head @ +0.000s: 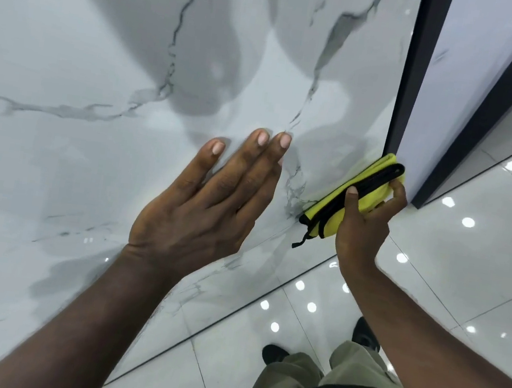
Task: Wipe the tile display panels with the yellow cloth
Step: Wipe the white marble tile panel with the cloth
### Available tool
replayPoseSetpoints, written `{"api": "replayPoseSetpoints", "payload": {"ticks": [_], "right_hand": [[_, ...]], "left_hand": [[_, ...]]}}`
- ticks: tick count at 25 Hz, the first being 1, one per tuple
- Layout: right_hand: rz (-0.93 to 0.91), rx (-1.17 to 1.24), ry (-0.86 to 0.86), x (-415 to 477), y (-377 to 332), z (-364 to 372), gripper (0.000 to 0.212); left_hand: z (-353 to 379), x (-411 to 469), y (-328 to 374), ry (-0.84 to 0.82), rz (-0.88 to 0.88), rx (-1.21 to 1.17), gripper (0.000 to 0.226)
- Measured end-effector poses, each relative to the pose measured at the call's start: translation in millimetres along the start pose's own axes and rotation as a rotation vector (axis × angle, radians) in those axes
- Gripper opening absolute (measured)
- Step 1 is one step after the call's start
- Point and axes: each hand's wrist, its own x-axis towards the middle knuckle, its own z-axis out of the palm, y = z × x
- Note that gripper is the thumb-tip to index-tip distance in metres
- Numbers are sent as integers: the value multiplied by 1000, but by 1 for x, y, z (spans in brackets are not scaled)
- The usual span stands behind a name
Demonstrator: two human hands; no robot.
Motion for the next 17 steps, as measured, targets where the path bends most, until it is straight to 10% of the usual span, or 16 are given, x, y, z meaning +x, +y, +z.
{"api": "replayPoseSetpoints", "payload": {"ticks": [17], "right_hand": [[-99, 147, 105, -22, -82, -1, 58]], "left_hand": [[-11, 0, 2, -48, -139, -144, 63]]}}
